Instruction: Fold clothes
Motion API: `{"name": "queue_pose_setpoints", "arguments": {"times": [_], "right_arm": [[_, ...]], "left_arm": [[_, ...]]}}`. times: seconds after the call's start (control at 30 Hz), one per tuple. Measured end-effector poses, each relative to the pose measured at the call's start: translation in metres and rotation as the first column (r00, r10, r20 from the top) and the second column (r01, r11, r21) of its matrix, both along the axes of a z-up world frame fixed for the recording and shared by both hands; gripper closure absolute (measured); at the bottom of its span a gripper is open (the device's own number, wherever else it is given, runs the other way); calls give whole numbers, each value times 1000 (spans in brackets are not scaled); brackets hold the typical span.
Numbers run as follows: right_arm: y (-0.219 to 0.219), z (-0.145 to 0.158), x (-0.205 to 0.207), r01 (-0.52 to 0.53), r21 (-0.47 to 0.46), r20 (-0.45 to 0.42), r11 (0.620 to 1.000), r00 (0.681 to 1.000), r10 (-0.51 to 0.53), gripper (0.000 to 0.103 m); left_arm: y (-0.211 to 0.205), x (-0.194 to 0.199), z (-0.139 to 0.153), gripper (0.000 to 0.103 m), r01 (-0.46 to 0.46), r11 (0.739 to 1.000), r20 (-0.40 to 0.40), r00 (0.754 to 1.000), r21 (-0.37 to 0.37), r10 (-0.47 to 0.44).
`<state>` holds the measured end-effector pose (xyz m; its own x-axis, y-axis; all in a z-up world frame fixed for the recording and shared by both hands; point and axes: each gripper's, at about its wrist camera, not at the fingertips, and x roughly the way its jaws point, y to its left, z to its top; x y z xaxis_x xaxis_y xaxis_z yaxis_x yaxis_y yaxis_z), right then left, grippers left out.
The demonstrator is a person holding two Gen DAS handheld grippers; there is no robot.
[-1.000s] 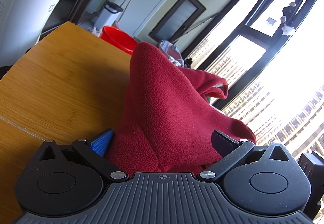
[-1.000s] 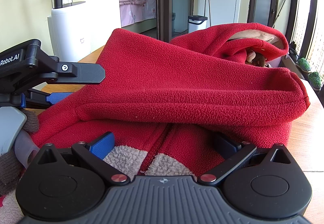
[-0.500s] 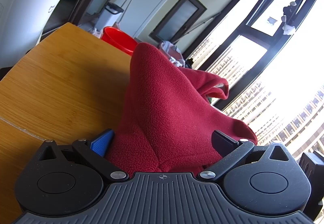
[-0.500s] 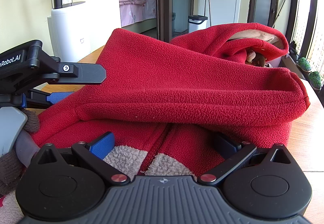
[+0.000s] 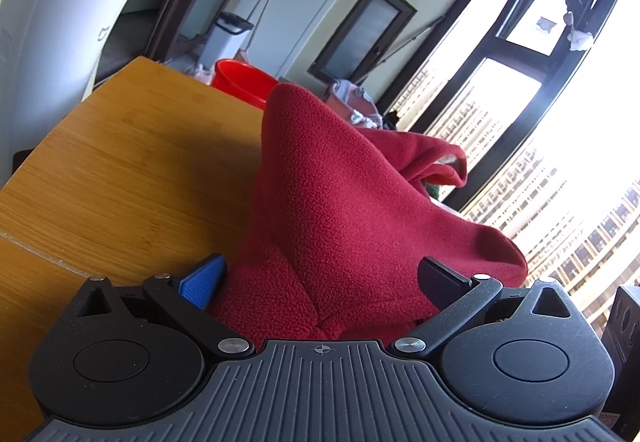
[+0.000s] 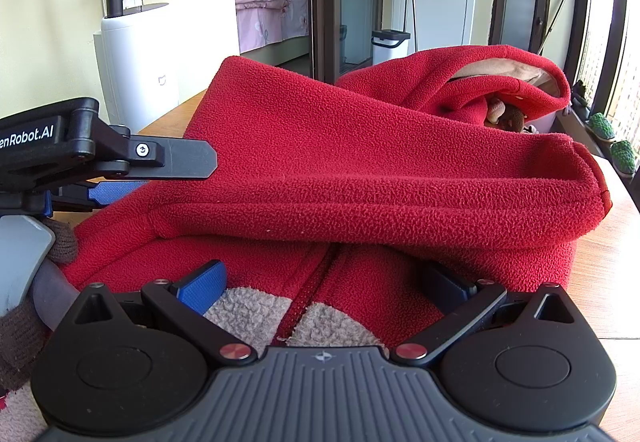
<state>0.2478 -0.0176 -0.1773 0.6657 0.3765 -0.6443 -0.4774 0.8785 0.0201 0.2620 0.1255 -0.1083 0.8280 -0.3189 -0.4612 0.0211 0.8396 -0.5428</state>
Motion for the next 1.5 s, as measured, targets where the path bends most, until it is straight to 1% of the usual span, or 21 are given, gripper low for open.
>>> {"name": "queue_pose_setpoints", "arguments": {"times": [0.2,0.4,0.57,0.67,1.03,1.1,1.17,1.3,1.33,1.4,1.5], "right_arm": [[-1,0,-1,-9,1,0,1000,1000,9,0],[-4,0,-2,-13,1,0,1000,1000,13,0],[-3,0,-1,-15,-1,-1,1000,1000,15,0],[1,1,0,-23,-13,-2,1000,1000,23,0],[-3,0,-1,-22,-5,1,1000,1000,22,0],[-3,0,-1,-22,-3,1,1000,1000,22,0],[-3,0,-2,-19,-2,2,1000,1000,19,0],[-1,0,-10,20,3,1,1000,1000,-20,0],[-1,0,-15,34,3,3,999,999,-34,0],[-2,1,-24,56,4,6,998,998,-56,0],[-2,1,-27,59,-2,-2,998,998,-59,0]], "left_arm": [[2,-6,0,0,-41,999,4,999,-3,41],[1,-3,1,0,-34,999,4,999,0,34],[2,-2,0,0,-37,999,8,999,-15,37],[2,-2,0,0,-39,999,7,999,-9,39],[0,-2,-1,0,-38,999,9,999,-8,38],[-2,-2,-1,0,-36,999,6,999,7,36],[-6,0,1,0,-17,999,0,1000,42,17],[-21,1,4,0,69,990,-18,998,127,-67],[-23,0,5,0,79,988,-20,997,135,-77],[-22,-6,4,0,79,989,-15,997,123,-77],[-18,-13,2,0,62,994,-9,998,94,-62]]}}
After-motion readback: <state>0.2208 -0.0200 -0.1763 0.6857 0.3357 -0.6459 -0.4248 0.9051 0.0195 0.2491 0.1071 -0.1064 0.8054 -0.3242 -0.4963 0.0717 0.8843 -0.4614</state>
